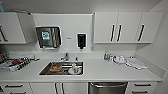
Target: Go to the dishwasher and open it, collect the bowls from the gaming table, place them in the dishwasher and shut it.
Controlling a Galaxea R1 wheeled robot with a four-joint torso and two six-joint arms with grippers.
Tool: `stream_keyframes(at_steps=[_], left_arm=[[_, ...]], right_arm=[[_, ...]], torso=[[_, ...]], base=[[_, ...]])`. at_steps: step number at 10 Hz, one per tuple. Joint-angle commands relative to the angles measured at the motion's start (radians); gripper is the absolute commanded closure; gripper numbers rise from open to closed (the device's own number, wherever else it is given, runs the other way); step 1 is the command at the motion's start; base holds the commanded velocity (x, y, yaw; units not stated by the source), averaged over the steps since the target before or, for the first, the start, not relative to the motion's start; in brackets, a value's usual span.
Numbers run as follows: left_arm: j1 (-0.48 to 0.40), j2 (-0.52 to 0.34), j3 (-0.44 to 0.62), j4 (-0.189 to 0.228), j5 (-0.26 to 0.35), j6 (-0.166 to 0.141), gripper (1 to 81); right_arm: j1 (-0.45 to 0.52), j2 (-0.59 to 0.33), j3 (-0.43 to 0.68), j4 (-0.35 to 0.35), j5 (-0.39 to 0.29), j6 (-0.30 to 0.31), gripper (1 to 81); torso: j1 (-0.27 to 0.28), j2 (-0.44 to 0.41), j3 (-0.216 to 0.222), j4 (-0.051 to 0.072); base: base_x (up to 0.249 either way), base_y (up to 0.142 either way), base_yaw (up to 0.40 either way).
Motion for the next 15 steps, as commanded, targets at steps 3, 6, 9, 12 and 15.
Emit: stream_keyframes(at_steps=[3,6,9,12,15], left_arm=[[-0.063,-0.002,0.003,0.002,0.046,0.001,1.0],[-0.061,-0.001,0.003,0.002,0.046,0.001,1.0],[-0.061,-0.001,0.003,0.002,0.046,0.001,1.0],[-0.063,-0.001,0.003,0.002,0.046,0.001,1.0],[-0.063,0.001,0.003,0.001,0.046,0.0,1.0]], right_arm=[[0.056,-0.009,0.004,0.009,-0.05,0.001,1.0],[0.056,-0.009,0.004,0.009,-0.05,0.001,1.0],[0.056,-0.009,0.003,0.009,-0.05,0.001,1.0],[0.056,-0.009,0.003,0.008,-0.05,0.001,1.0],[0.058,-0.008,-0.001,0.009,-0.05,0.001,1.0]], torso=[[0.0,0.0,0.0,0.0],[0.0,0.0,0.0,0.0],[0.0,0.0,0.0,0.0],[0.0,0.0,0.0,0.0],[0.001,0.001,0.0,0.0]], base=[[0.14,0.0,0.0],[0.139,0.0,0.0],[0.139,0.0,0.0],[0.139,0.0,0.0],[0.065,0.0,0.0]])
